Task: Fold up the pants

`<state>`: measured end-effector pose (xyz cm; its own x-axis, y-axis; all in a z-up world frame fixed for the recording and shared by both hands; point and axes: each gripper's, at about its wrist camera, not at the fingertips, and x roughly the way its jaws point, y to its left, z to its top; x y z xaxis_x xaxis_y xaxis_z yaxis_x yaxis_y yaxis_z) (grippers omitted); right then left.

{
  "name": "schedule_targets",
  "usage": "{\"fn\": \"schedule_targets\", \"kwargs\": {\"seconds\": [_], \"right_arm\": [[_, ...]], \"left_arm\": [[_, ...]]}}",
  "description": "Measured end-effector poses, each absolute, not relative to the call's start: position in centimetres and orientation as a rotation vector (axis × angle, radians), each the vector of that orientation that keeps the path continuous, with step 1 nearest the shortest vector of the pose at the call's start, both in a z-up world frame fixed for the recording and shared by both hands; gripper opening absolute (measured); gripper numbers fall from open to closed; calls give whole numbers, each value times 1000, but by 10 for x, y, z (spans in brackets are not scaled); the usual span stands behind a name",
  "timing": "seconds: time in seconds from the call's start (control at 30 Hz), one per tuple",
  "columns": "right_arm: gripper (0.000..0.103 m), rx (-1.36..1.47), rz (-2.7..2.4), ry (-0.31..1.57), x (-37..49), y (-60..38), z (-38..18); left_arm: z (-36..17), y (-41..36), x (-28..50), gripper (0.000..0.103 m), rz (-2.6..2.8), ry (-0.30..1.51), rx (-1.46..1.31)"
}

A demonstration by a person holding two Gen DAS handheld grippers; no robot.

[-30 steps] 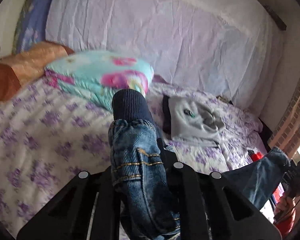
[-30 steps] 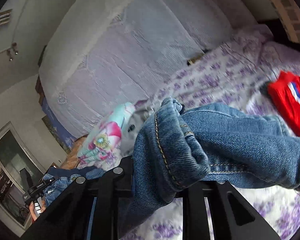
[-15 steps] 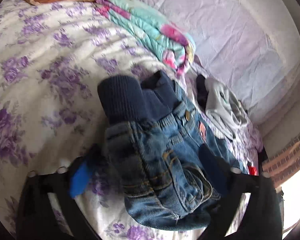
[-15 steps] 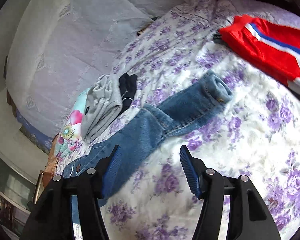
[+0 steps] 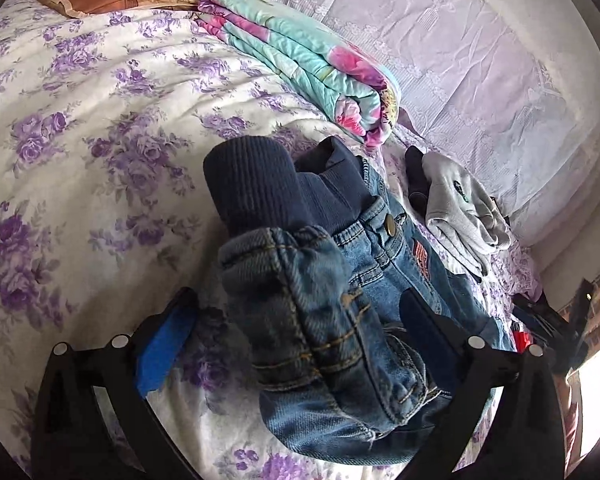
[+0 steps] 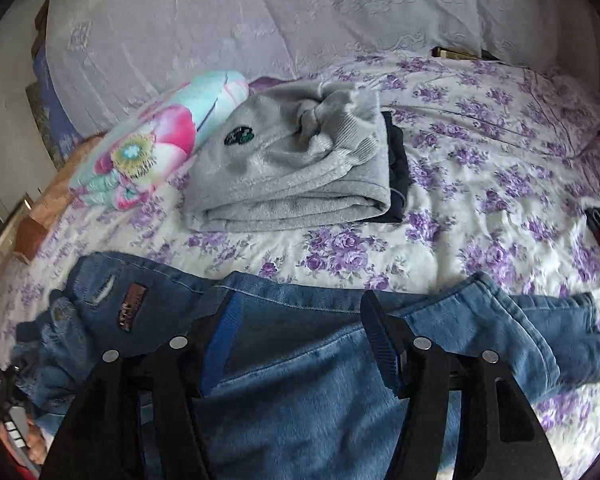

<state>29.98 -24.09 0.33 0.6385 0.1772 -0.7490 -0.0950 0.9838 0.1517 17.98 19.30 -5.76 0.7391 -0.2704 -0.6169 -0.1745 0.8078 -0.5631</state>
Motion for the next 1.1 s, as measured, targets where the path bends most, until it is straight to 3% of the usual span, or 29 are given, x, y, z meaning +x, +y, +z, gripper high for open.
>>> {"fn": "schedule_targets", "kwargs": {"seconds": [0.13, 0.27, 0.43, 0.57, 0.67, 0.73, 0.8, 0.93, 0.97, 1.0, 1.03, 1.07, 1.1], "right_arm": [[61, -77, 110, 982, 320, -219, -26], [62, -166, 111, 1057, 280, -234, -34], [64, -102, 147, 1126, 169, -281, -41], [64, 72, 136, 1018, 121, -308, -27], [68, 222, 163, 955, 145, -307, -5], [85, 283, 169, 946, 180, -293, 2], [90, 389, 149, 983, 217, -280, 0], [89, 559, 95, 1155, 280, -257, -30], [88, 550, 86, 1169, 288, -251, -36], [77, 497, 65, 1168, 294, -245, -39], [53, 434, 38, 1152, 295, -241, -42], [40, 391, 17, 1147, 297, -240, -44], [20, 381, 2, 1144, 296, -244, -46]], "left_arm": [[-58, 192, 182, 98, -60, 760, -627], [-58, 193, 182, 98, -71, 757, -633], [-59, 196, 179, 98, -85, 745, -655], [-59, 192, 180, 98, -65, 749, -639], [-58, 192, 179, 98, -63, 750, -630], [-58, 194, 177, 98, -72, 743, -648], [-59, 197, 176, 98, -81, 735, -668], [-59, 198, 176, 98, -86, 732, -677], [-59, 199, 176, 98, -88, 730, -678], [-59, 199, 176, 98, -91, 728, -682], [-59, 200, 176, 98, -98, 726, -688], [-59, 201, 177, 98, -105, 725, -695], [-59, 202, 177, 98, -112, 725, -701]]}}
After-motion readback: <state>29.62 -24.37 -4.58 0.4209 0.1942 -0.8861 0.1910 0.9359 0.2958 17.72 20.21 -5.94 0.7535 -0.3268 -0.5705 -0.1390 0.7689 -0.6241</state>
